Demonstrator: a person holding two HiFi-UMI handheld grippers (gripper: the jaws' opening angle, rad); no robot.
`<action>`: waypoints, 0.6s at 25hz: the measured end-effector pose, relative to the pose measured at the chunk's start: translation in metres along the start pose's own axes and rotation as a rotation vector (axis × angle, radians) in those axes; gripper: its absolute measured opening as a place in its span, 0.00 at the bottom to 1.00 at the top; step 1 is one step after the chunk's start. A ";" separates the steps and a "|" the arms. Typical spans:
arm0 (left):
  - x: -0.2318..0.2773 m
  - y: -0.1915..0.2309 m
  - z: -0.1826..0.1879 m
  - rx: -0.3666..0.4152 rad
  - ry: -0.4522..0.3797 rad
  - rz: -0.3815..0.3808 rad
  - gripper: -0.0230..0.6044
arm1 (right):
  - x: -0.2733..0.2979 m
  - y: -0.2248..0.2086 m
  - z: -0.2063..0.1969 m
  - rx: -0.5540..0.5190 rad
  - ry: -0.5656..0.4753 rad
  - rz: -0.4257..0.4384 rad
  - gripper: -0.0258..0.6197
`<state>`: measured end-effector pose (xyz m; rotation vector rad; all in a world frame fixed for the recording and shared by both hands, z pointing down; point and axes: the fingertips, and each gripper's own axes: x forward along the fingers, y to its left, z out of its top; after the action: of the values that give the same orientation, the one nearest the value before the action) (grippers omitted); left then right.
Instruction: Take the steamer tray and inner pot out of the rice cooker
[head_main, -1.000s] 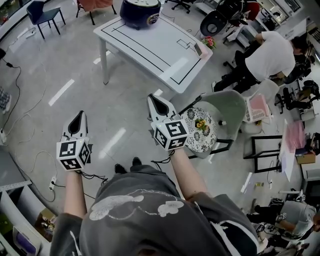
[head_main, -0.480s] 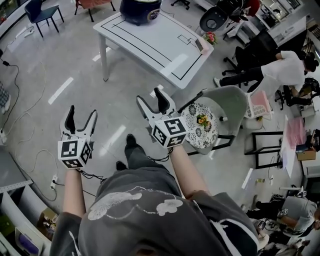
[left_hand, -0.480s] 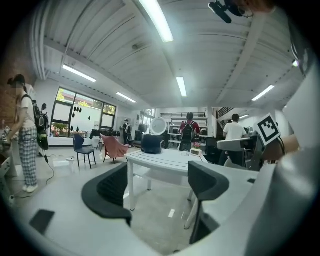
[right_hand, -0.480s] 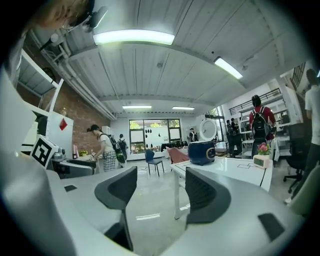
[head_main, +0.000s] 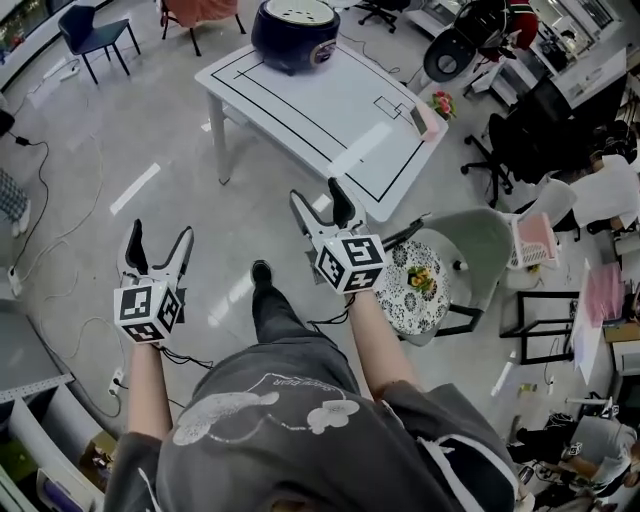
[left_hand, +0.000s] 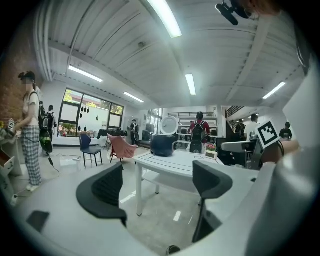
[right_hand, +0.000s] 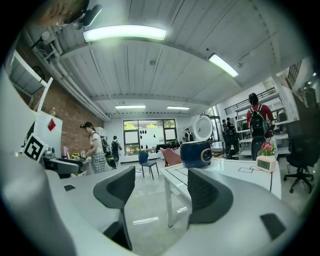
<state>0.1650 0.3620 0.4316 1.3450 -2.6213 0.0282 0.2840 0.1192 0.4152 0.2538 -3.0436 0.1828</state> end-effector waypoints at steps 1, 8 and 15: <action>0.016 0.005 0.004 -0.001 0.000 0.004 0.72 | 0.015 -0.012 0.003 0.007 -0.002 -0.006 0.53; 0.148 0.033 0.036 0.023 0.018 -0.010 0.72 | 0.126 -0.101 0.021 0.021 0.013 -0.041 0.53; 0.257 0.046 0.070 0.030 0.021 -0.002 0.72 | 0.212 -0.176 0.039 0.028 0.033 -0.039 0.53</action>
<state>-0.0299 0.1752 0.4131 1.3500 -2.6123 0.0815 0.1024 -0.0918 0.4153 0.3089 -3.0025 0.2245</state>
